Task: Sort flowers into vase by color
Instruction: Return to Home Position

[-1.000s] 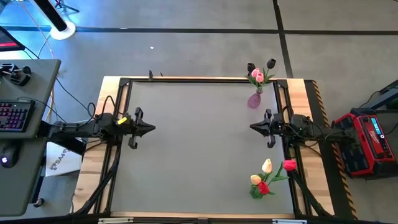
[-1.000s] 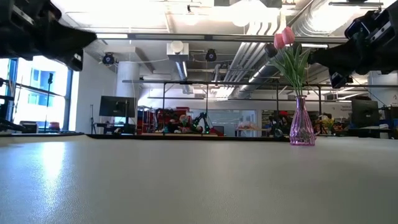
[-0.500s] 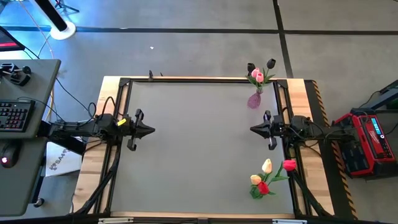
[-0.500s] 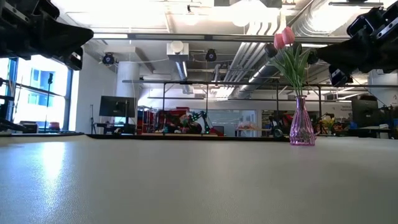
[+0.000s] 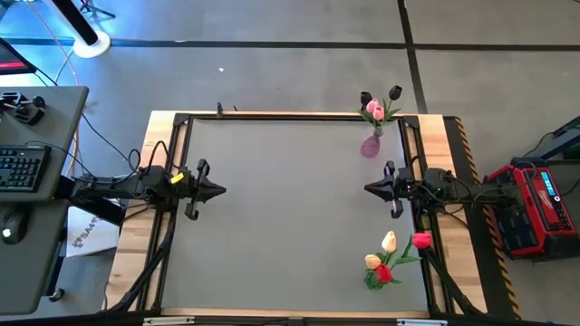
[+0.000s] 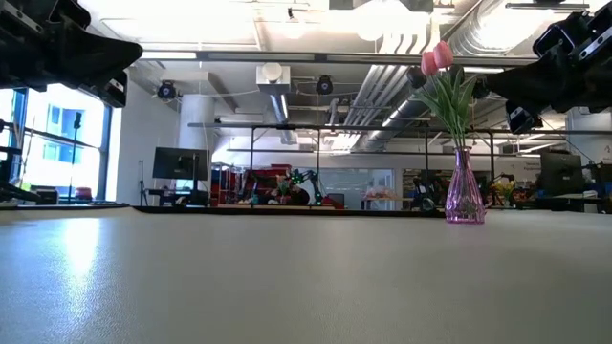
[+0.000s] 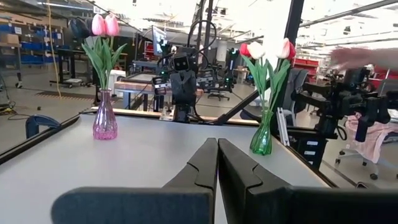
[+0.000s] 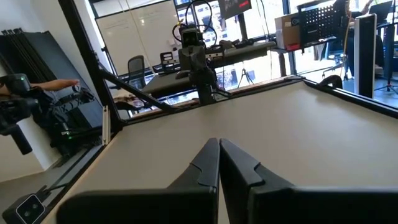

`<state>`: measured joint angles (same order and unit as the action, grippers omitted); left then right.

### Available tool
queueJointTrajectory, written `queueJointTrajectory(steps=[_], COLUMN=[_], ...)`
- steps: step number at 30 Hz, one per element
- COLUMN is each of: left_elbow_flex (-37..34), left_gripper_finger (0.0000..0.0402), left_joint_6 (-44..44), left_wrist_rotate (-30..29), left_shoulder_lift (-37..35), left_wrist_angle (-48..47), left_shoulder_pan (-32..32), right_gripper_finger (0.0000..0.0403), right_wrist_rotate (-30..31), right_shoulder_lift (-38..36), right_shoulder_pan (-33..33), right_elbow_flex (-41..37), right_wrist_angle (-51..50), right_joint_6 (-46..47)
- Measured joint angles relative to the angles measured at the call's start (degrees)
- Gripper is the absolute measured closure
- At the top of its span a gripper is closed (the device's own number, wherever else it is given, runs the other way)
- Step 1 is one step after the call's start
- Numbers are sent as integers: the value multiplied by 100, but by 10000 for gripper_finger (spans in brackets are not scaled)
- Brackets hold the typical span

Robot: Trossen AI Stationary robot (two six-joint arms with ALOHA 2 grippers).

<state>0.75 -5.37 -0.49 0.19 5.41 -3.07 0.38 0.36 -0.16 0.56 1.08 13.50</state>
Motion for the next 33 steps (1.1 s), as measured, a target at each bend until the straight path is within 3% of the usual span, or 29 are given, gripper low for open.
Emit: queueJointTrajectory(steps=[33], left_elbow_flex=[-2], left_gripper_finger=[401], left_joint_6=[0], left_wrist_rotate=[-22], left_shoulder_lift=[44], left_wrist_angle=[-2], left_shoulder_pan=[120], right_gripper_finger=[402], right_wrist_rotate=[0], right_shoulder_lift=[4], right_shoulder_pan=[0], right_elbow_flex=[-4], right_wrist_angle=[2], right_joint_6=[-2])
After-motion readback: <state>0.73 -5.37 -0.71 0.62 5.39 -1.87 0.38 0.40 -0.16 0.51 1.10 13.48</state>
